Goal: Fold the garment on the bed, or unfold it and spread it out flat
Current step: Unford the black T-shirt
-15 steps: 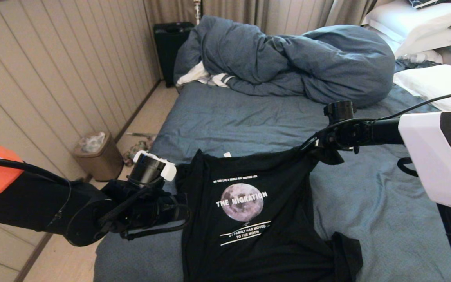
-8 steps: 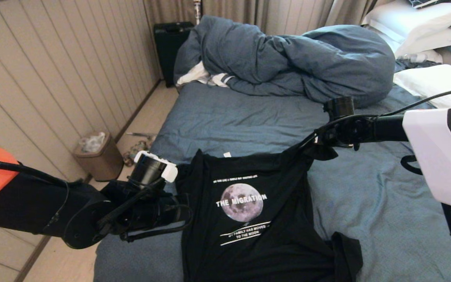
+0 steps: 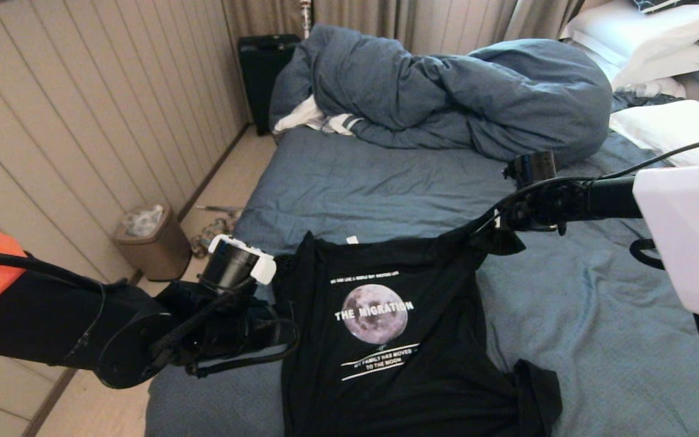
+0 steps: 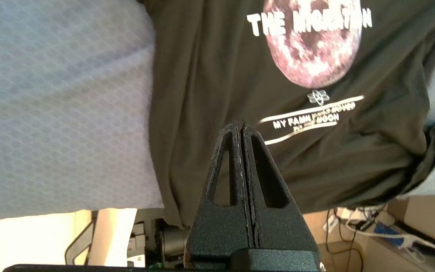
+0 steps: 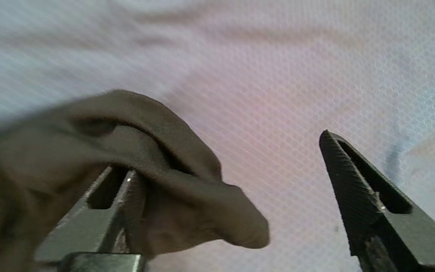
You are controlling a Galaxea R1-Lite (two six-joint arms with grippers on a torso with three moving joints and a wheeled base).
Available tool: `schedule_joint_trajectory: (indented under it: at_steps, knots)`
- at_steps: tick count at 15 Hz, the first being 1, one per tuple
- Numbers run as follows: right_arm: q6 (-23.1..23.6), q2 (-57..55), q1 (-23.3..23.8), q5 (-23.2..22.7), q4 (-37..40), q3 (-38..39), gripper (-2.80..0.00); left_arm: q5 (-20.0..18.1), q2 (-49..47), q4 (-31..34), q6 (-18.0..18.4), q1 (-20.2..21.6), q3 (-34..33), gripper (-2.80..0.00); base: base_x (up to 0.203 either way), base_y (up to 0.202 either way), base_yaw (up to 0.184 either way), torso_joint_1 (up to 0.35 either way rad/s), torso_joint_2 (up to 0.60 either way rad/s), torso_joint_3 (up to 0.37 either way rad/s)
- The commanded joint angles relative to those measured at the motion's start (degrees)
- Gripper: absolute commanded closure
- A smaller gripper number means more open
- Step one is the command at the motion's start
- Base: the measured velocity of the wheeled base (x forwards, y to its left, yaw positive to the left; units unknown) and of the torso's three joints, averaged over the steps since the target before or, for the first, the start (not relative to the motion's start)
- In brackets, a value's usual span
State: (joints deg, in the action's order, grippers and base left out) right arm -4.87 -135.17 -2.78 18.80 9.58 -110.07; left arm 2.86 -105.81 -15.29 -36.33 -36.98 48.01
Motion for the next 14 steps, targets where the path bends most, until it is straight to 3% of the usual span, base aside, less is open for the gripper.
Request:
schedule_joint_trajectory:
  at_steps: [1, 4, 9, 14]
  knots:
    - [0.84, -1.02, -0.18, 0.24, -0.03, 1.26, -2.80, 0.04, -0.25, -0.18, -0.23, -0.51, -0.11, 0.00, 0.000, 0.000, 0.000, 0.000, 0.00, 0.000]
    - [2.72, -3.20, -0.68, 0.97, -0.28, 3.90, -2.80, 0.04, -1.42, -0.36, -0.23, -0.73, -0.11, 0.00, 0.000, 0.000, 0.000, 0.000, 0.00, 0.000]
    - [-0.34, -4.13, -0.56, 1.35, -0.33, 5.57, -2.80, 0.12, -4.38, -0.43, -0.15, -0.78, 0.47, 0.00, 0.000, 0.000, 0.000, 0.000, 0.00, 0.000]
    - [-2.85, 4.17, -0.56, -4.28, -0.13, 11.35, -2.80, 0.12, -5.20, -0.45, -0.15, -1.08, 0.51, 0.00, 0.000, 0.000, 0.000, 0.000, 0.00, 0.000]
